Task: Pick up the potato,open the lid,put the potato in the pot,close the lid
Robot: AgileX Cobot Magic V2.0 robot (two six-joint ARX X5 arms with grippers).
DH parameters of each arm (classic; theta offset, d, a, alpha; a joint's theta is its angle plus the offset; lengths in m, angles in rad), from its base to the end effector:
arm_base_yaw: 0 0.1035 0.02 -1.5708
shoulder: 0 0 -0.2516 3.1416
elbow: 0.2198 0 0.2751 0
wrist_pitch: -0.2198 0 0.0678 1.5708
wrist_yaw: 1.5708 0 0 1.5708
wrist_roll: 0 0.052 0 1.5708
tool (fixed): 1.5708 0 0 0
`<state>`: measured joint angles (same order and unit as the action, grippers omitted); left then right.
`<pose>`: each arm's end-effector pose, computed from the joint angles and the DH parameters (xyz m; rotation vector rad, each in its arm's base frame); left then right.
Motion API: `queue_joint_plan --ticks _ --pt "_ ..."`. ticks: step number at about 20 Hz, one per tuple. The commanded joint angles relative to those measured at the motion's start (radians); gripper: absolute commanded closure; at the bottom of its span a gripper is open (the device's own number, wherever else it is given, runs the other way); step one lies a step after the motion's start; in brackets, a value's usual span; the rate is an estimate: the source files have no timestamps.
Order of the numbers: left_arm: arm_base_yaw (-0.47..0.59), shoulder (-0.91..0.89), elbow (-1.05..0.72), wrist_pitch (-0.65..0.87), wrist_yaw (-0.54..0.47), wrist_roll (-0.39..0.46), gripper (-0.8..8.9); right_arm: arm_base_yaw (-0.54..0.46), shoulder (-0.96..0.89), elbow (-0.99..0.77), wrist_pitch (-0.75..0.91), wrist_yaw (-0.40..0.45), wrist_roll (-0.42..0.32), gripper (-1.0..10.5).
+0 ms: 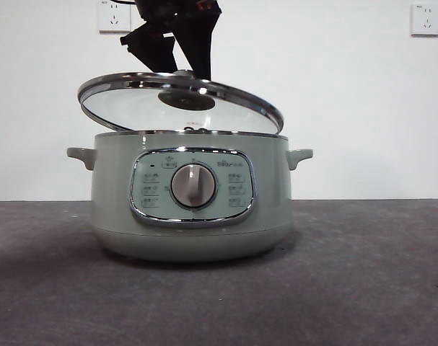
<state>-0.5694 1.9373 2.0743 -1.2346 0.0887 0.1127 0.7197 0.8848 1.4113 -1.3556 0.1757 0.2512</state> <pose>0.3533 -0.2316 0.3280 0.3636 1.0521 -0.6519 0.1135 0.0874 0.3972 -0.1296 0.8102 0.4112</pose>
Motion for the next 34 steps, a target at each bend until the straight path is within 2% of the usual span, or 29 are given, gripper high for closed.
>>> queue_joint_plan --ticks 1,15,28,29,30,33,34 --pt "-0.002 0.013 0.014 0.016 -0.035 0.007 8.26 0.001 -0.002 -0.01 -0.022 0.0 0.011 2.2" --pt "-0.001 0.066 0.014 0.085 -0.034 0.007 8.26 0.001 -0.002 -0.01 -0.022 0.027 -0.016 2.2" --pt "0.001 0.117 0.014 0.043 -0.004 -0.004 8.12 0.001 -0.002 -0.01 -0.022 0.027 -0.027 2.2" --pt "0.005 0.117 0.014 0.033 -0.004 -0.005 7.88 0.001 -0.002 -0.01 -0.022 0.027 -0.026 2.2" --pt "0.009 0.117 0.014 0.023 -0.004 -0.005 6.77 0.001 -0.002 -0.01 -0.022 0.027 -0.027 2.2" --pt "0.014 0.116 0.014 0.038 0.01 -0.02 1.76 0.001 -0.002 -0.01 -0.022 0.038 -0.027 2.2" --pt "0.021 0.111 0.014 0.051 0.024 -0.037 0.97 0.001 -0.002 -0.01 -0.022 0.05 -0.027 2.2"
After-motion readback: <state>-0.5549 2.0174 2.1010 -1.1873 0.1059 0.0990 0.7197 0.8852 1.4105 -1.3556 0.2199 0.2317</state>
